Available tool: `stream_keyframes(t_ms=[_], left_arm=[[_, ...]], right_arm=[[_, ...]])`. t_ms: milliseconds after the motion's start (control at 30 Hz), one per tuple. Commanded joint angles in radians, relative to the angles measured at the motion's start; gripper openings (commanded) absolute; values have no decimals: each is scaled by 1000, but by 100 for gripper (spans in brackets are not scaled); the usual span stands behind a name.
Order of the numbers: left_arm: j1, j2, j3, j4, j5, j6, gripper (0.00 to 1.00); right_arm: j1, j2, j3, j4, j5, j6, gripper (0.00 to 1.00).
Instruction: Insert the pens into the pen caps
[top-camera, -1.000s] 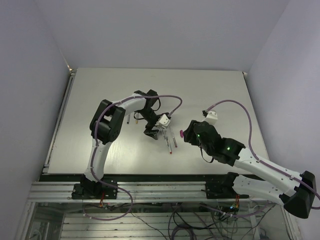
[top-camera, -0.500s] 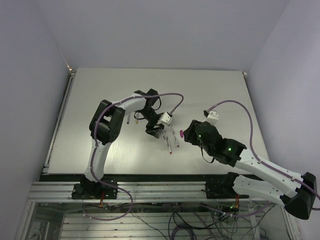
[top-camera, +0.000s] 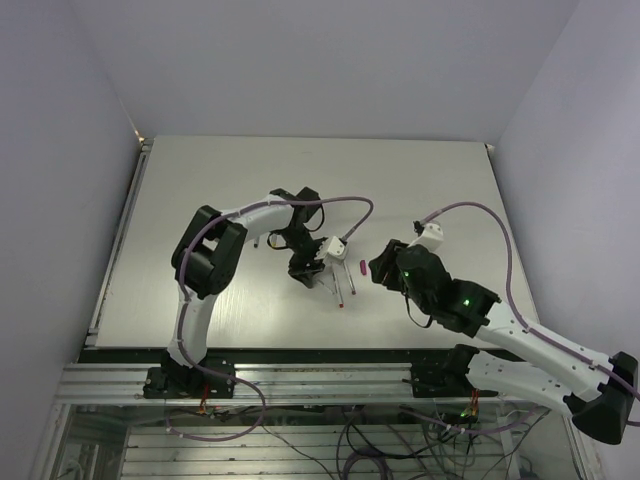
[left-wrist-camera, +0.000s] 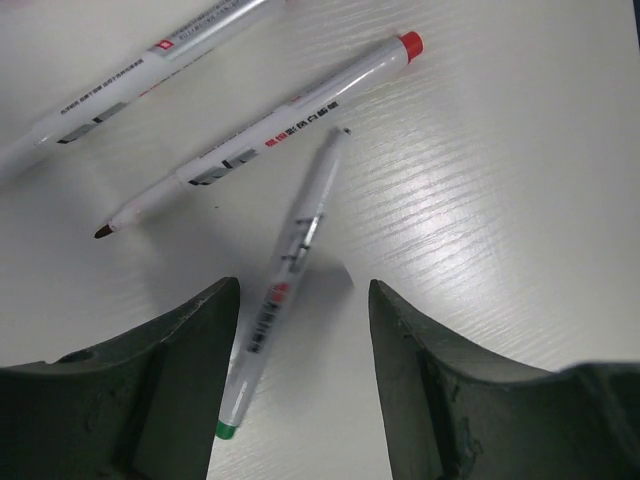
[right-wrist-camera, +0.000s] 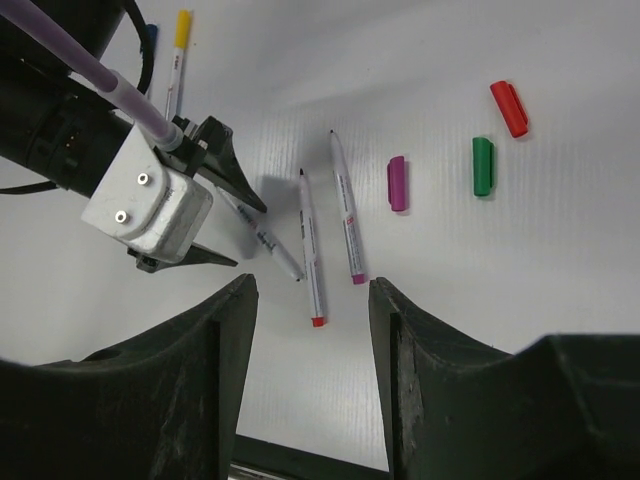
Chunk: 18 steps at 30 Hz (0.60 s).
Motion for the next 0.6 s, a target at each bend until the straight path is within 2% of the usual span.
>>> stream_keyframes(t_ms=[0,167,567], left_arm=[[-17,-34,-29,-29,-1,-83,64],[-18,-49,-81,39,-21,-176,66],[-18,-211,-297,183,-170,-378,66]], right_arm=[[0,-28,-15,-24,31,18,49],[0,-42,-21,-23,27,16,49],[0,-56,-26,-25,29,12,50]])
